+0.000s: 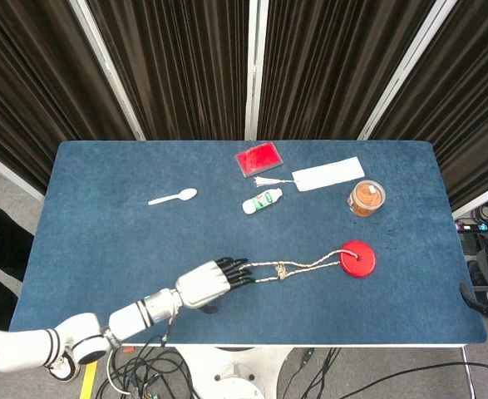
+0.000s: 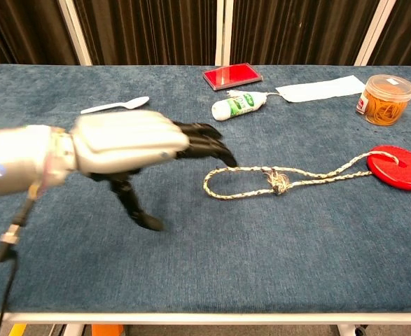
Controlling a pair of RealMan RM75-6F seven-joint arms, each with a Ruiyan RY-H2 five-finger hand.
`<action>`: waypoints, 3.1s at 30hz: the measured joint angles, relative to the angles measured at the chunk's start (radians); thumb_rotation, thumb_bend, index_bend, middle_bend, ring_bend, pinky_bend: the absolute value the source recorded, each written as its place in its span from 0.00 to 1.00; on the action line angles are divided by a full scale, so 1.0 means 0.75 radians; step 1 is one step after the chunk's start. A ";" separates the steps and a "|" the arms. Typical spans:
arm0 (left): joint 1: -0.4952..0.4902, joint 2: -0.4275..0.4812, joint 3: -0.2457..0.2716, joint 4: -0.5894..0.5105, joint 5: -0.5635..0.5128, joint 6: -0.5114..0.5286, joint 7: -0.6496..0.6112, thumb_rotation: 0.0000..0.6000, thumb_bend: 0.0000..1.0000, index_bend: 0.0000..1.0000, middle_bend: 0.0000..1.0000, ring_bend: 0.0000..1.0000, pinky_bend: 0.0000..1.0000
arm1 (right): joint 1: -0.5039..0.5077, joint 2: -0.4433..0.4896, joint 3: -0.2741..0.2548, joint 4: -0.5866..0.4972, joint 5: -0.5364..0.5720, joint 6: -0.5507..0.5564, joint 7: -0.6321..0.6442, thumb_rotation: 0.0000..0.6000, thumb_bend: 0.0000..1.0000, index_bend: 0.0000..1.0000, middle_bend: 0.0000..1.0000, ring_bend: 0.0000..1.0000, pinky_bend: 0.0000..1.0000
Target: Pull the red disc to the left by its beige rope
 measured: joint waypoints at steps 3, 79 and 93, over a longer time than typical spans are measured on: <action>-0.040 -0.055 0.003 0.061 -0.012 -0.017 -0.029 1.00 0.13 0.15 0.13 0.01 0.19 | 0.001 -0.006 0.001 0.010 0.003 -0.005 0.006 1.00 0.22 0.00 0.00 0.00 0.00; 0.549 0.495 0.003 0.175 -0.569 0.758 0.235 1.00 0.31 0.76 1.00 0.77 0.61 | 0.027 -0.058 0.004 0.014 0.018 -0.057 -0.057 1.00 0.23 0.00 0.01 0.00 0.00; 0.663 0.547 -0.075 0.219 -0.635 0.871 0.170 1.00 0.31 0.76 1.00 0.77 0.61 | 0.032 -0.064 -0.001 0.004 0.018 -0.063 -0.081 1.00 0.23 0.00 0.01 0.00 0.00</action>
